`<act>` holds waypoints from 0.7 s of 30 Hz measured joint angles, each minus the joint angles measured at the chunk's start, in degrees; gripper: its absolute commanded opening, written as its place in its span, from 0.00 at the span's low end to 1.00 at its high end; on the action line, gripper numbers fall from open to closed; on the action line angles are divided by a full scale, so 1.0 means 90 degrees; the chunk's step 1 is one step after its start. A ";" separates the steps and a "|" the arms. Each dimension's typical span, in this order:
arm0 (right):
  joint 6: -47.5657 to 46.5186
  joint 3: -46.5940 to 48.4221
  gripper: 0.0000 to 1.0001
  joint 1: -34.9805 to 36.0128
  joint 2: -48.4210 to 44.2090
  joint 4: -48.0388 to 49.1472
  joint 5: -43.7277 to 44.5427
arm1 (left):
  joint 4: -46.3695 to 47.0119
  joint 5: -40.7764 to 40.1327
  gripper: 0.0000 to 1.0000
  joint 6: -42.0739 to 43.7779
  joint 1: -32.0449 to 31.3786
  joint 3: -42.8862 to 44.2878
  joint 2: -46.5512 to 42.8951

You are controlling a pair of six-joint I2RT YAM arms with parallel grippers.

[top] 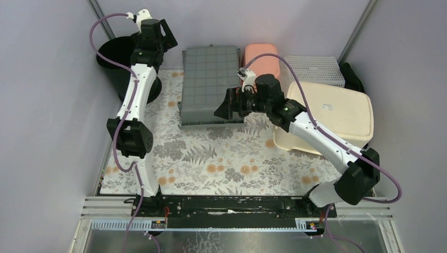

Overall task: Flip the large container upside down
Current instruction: Move the container to the center of the board.

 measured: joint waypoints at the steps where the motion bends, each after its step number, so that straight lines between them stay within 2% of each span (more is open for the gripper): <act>1: -0.0078 -0.0012 0.99 0.0000 -0.0053 -0.0112 0.0012 | -0.0032 -0.0194 1.00 0.0112 -0.0019 0.0000 0.0022; 5: -0.0250 -0.0085 0.99 0.0000 -0.0182 -0.0374 0.0046 | -0.0044 -0.1134 1.00 0.0148 0.0005 0.0000 0.0029; 16: -0.0294 -0.0425 0.99 0.0000 -0.0168 -0.0644 0.0036 | 0.0136 -0.1426 1.00 0.0396 0.0379 -0.0070 0.0032; 21: -0.0289 -0.0534 0.99 0.0000 -0.0136 -0.0651 0.0034 | 0.0440 -0.1892 1.00 0.0685 0.0379 -0.0525 0.0046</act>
